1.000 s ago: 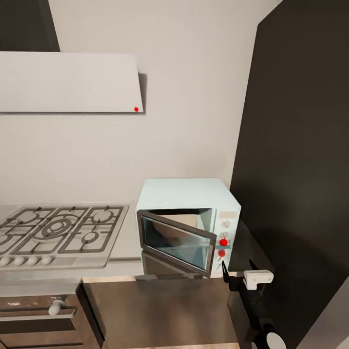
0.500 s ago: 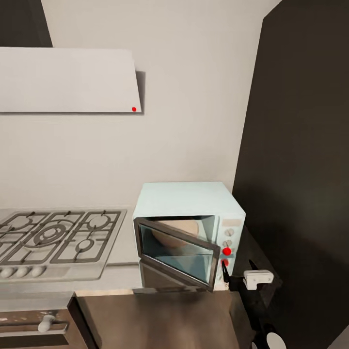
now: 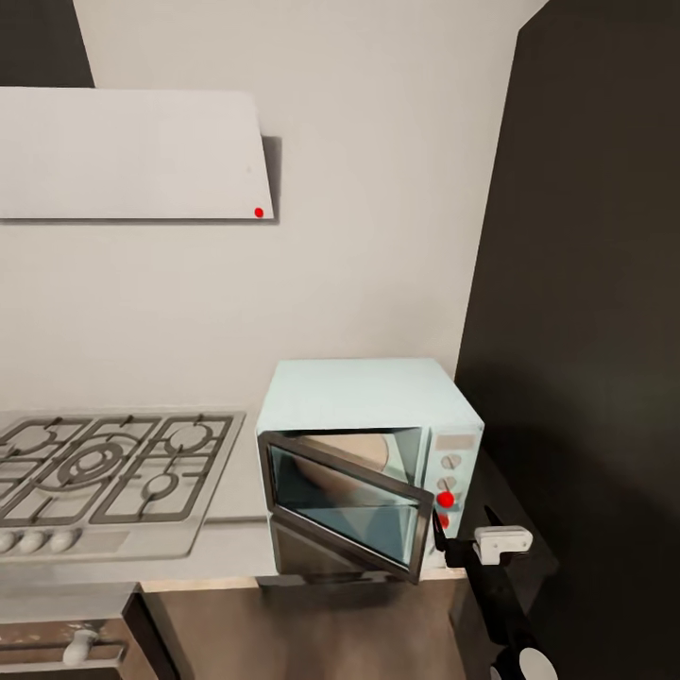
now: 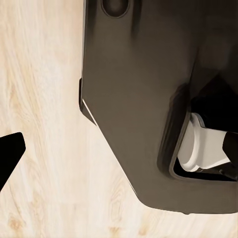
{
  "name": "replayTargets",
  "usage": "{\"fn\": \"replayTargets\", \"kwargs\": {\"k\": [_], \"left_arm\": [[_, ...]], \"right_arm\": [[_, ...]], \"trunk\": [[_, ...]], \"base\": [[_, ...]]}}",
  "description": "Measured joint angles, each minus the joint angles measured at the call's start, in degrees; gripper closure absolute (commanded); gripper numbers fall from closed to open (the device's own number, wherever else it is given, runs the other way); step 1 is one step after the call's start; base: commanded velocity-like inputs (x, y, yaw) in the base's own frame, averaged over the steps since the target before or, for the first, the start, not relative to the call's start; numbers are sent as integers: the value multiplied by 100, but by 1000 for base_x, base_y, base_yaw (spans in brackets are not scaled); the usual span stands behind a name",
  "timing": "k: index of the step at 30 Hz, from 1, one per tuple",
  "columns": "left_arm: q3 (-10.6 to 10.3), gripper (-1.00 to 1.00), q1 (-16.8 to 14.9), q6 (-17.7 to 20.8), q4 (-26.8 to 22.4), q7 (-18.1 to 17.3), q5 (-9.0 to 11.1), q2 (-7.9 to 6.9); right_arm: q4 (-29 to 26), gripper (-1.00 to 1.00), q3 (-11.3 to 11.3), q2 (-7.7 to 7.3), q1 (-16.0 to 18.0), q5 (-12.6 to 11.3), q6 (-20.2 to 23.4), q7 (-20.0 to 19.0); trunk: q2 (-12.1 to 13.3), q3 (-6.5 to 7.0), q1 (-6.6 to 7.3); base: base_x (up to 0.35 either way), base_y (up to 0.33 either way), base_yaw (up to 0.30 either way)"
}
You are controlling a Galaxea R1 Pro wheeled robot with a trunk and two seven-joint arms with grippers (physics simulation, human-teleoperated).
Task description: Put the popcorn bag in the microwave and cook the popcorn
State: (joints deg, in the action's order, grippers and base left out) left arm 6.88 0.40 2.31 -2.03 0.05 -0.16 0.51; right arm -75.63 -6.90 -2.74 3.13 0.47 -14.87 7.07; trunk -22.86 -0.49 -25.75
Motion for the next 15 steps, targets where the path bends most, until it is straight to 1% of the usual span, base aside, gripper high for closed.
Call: {"fn": "replayTargets", "kwargs": {"k": [4,6,7,8,9,10,15], "left_arm": [[0,-100,0,0,0,2,0,0],[0,-100,0,0,0,0,0,0],[2,-100,1,1,-2,0,0,0],[1,-100,1,1,-2,1,0,0],[2,-100,1,1,-2,0,0,0],[1,-100,1,1,-2,0,0,0],[2,-100,1,1,-2,0,0,0]], "right_arm": [[-3,-100,-7,0,0,1,1,-24],[-2,-100,-1,-3,0,3,3,-305],[0,-100,31,-11,1,-36,3,-577],[-3,-100,171,-14,1,-27,6,-933],[-4,-100,209,-15,2,-25,7,-1045],[-5,-100,286,-18,2,-25,8,-1280],[-7,-100,370,-46,2,-20,11,-1675]], "trunk": [[1,0,-1],[1,0,-1],[1,-1,-1],[1,-1,-1],[0,-1,-1],[0,0,-1],[0,0,-1]], "base": [[92,-34,0],[15,-6,0],[5,-2,0],[4,-2,0],[2,-1,0],[1,-1,0],[0,0,0]]}}
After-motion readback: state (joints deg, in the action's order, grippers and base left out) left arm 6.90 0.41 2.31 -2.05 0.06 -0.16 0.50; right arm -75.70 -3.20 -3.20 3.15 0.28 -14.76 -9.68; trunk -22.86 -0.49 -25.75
